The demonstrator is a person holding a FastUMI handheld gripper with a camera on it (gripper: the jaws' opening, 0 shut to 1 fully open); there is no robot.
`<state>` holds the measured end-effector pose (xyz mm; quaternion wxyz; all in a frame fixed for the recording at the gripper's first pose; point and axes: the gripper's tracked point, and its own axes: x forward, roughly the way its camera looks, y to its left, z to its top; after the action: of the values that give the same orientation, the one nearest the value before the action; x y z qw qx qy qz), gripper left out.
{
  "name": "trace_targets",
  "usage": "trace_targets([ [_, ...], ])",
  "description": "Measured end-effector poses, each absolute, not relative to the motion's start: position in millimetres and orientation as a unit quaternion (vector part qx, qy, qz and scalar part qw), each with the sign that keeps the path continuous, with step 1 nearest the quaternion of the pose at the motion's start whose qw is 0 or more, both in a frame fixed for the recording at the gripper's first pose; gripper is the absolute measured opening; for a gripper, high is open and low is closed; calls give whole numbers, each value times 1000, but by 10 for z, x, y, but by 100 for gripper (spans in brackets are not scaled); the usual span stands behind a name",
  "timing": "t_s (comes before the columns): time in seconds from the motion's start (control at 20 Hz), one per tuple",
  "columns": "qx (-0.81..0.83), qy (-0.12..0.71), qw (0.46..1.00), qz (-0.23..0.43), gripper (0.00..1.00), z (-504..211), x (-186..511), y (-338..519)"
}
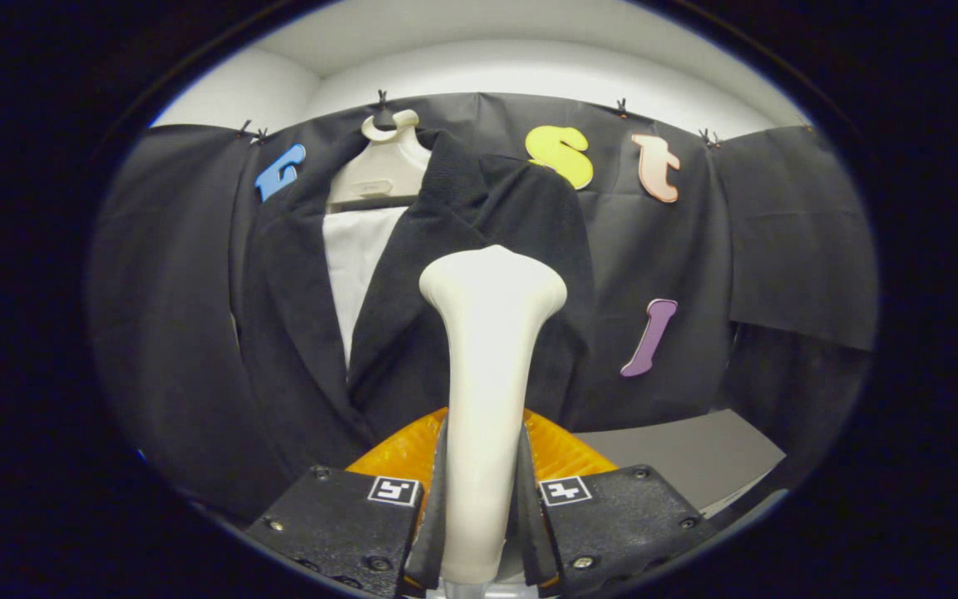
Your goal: Iron the clothes twice with a garment steamer, once on the left side and once on the right side.
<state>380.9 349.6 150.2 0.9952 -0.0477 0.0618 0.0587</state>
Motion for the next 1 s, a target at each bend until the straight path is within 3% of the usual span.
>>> trace_targets([
  [1.0,-85,117,989,21,39,336,3665,3148],
])
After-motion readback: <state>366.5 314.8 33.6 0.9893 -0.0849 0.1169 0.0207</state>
